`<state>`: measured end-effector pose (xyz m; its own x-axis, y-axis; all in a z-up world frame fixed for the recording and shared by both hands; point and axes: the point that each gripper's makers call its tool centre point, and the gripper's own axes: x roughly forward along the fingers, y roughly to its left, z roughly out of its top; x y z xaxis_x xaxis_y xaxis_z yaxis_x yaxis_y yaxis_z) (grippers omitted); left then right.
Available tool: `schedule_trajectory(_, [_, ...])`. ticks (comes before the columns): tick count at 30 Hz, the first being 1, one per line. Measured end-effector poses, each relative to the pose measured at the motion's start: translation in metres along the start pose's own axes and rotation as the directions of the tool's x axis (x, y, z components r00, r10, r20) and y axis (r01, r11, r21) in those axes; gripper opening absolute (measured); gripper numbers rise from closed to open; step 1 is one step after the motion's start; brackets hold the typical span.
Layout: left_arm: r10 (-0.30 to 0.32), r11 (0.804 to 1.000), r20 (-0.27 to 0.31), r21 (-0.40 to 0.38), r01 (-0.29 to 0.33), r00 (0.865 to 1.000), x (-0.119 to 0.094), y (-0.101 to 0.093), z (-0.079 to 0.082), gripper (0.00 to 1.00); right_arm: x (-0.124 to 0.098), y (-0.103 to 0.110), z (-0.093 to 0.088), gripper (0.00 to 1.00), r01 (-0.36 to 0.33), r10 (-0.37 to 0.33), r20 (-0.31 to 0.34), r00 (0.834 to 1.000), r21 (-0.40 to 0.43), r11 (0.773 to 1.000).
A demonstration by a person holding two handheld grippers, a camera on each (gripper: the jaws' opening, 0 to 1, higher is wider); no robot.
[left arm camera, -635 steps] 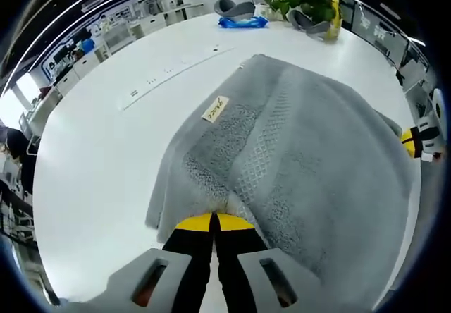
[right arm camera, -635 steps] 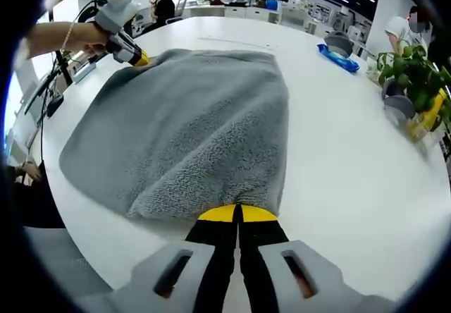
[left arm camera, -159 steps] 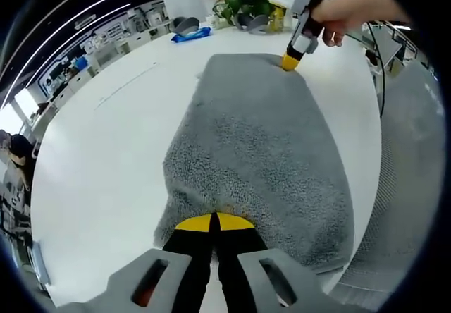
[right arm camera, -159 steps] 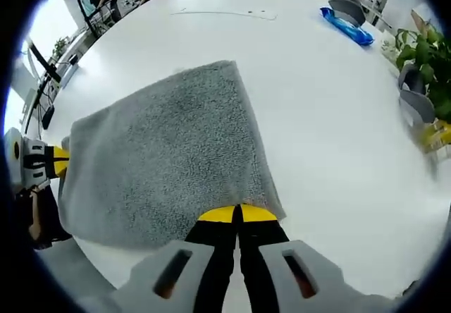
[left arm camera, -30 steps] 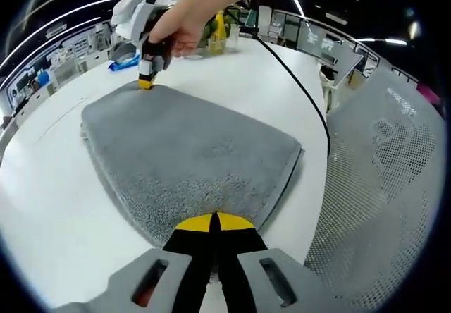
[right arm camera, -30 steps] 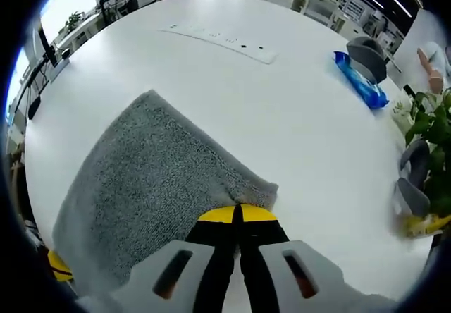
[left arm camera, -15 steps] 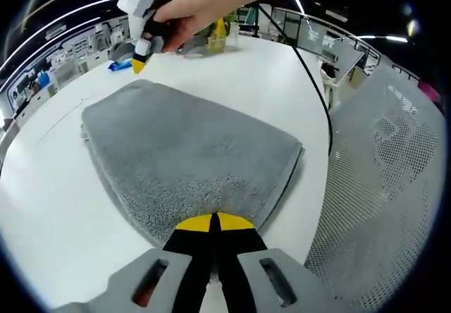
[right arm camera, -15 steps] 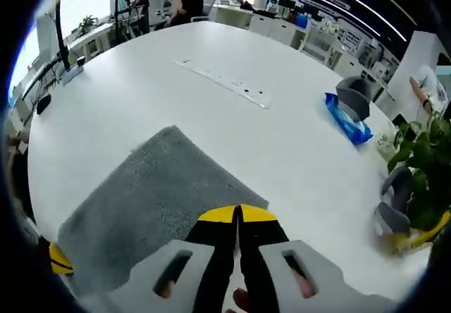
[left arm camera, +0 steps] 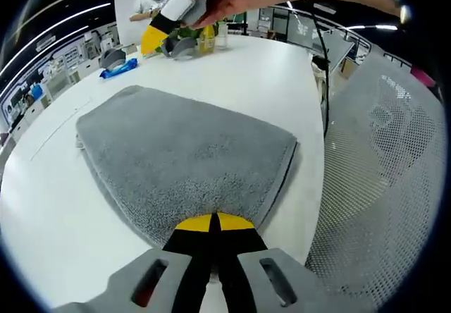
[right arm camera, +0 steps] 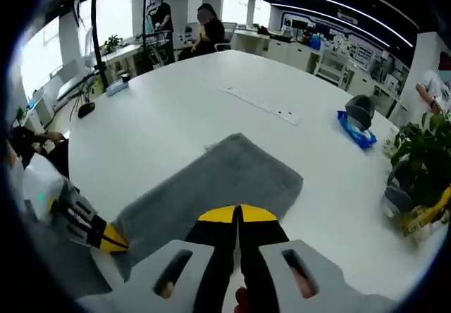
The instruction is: Fold the towel on the table until its edges align and the towel forms a compact rectangular stack.
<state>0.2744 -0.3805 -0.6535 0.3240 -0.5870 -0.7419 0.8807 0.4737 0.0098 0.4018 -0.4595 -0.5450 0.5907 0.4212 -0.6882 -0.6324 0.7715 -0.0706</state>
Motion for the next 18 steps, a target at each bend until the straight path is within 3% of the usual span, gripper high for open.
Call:
schedule_trajectory(3, [-0.014, 0.999, -0.009, 0.033, 0.014, 1.000, -0.001, -0.002, 0.000, 0.01, -0.017, 0.017, -0.005, 0.00, -0.017, 0.018, 0.017, 1.000, -0.015, 1.000])
schedule_trajectory(8, [-0.080, 0.996, 0.007, -0.031, 0.080, 0.997, -0.007, -0.003, 0.004, 0.03, -0.034, 0.045, -0.017, 0.00, -0.067, 0.067, 0.041, 0.997, -0.004, 0.998])
schedule_trajectory(11, [-0.072, 0.994, 0.015, -0.083, 0.073, 0.997, -0.012, 0.001, 0.007, 0.10, -0.040, 0.059, -0.035, 0.01, -0.082, 0.082, 0.028, 0.996, -0.006, 0.997])
schedule_trajectory(18, [-0.095, 0.995, 0.086, -0.011, 0.097, 0.992, -0.037, -0.004, 0.021, 0.14, -0.049, 0.082, -0.090, 0.06, -0.123, 0.123, -0.084, 0.989, 0.014, 0.992])
